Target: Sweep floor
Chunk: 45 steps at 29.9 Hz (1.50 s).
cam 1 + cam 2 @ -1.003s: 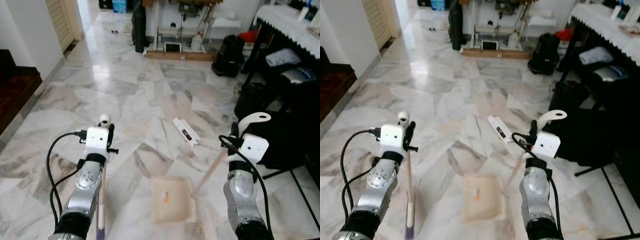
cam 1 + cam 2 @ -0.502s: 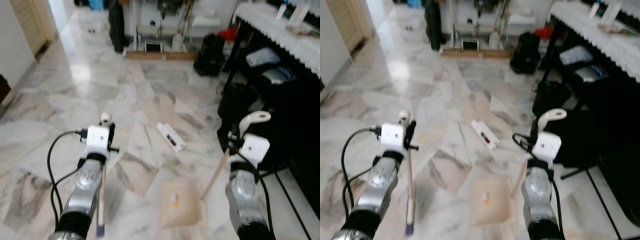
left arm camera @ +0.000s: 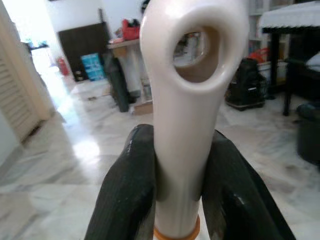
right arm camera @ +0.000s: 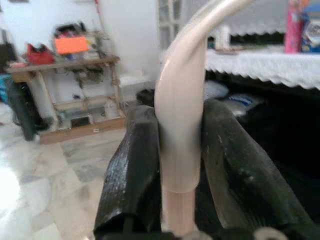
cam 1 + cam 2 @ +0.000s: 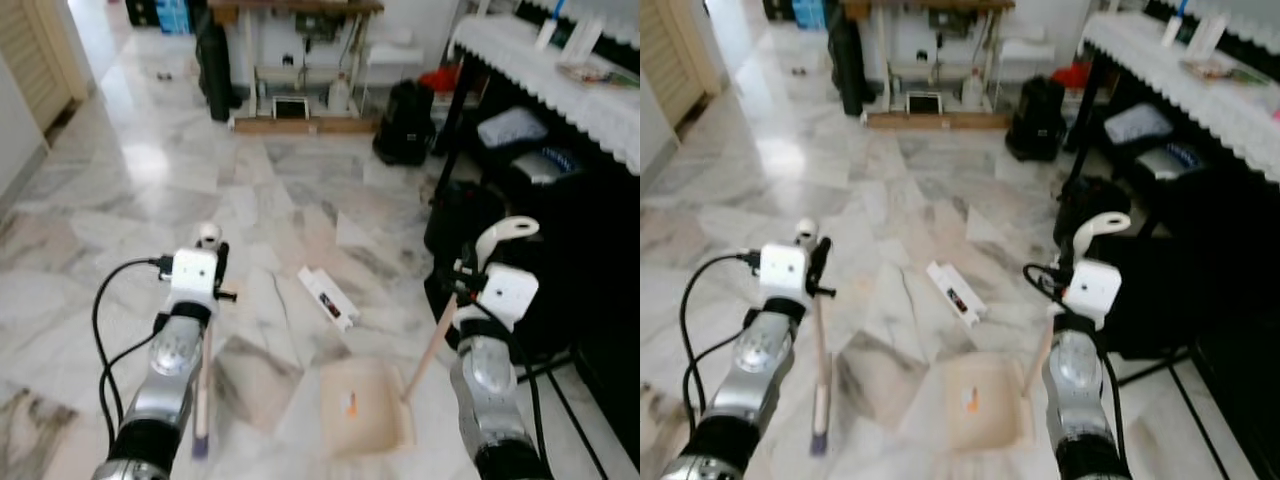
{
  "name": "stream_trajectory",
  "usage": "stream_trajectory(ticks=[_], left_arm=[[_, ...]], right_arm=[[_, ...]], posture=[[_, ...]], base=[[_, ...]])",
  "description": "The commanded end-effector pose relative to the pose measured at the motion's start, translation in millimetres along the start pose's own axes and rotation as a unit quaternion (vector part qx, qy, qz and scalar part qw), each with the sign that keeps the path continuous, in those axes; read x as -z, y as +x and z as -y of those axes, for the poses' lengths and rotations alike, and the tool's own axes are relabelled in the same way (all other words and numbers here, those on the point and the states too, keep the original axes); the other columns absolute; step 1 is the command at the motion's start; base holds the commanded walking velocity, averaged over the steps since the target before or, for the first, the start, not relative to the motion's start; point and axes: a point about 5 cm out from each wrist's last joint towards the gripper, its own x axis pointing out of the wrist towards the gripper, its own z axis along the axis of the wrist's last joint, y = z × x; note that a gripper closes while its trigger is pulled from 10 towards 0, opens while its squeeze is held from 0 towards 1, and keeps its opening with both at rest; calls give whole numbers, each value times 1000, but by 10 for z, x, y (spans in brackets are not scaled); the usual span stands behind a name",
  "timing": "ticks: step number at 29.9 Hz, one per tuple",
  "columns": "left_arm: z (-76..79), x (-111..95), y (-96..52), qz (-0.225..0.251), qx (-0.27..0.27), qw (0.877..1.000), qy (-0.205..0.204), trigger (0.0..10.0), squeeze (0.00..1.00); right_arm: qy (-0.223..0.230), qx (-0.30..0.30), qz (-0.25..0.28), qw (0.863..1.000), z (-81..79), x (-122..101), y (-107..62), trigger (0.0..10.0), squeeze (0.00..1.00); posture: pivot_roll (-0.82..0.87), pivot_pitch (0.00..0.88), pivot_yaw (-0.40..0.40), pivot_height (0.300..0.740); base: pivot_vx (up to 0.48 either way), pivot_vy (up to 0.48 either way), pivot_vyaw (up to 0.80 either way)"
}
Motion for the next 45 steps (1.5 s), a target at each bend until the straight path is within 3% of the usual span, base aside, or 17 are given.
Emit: stream_trajectory(ticks=[1, 13, 30, 45], left_arm=[[39, -88, 52, 21, 10, 1000, -1, 10000, 0], [49, -80, 62, 20, 11, 1000, -1, 10000, 0], [56, -85, 72, 21, 17, 1000, 2, 10000, 0], [29, -83, 69, 20, 11, 1000, 5, 10000, 0]], right_arm=[[4, 1, 29, 1000, 7, -116, 58, 10000, 0], [-1, -20, 26, 999, -68, -104, 38, 10000, 0], [-2, -14, 27, 1000, 3, -108, 29, 10000, 0], [5, -28, 23, 999, -57, -123, 67, 10000, 0]], posture=[[97, 0, -34, 740], [96, 0, -36, 740], [93, 0, -27, 740], [97, 0, -33, 740]], base=[[394, 0, 0], [396, 0, 0], [396, 0, 138], [392, 0, 0]])
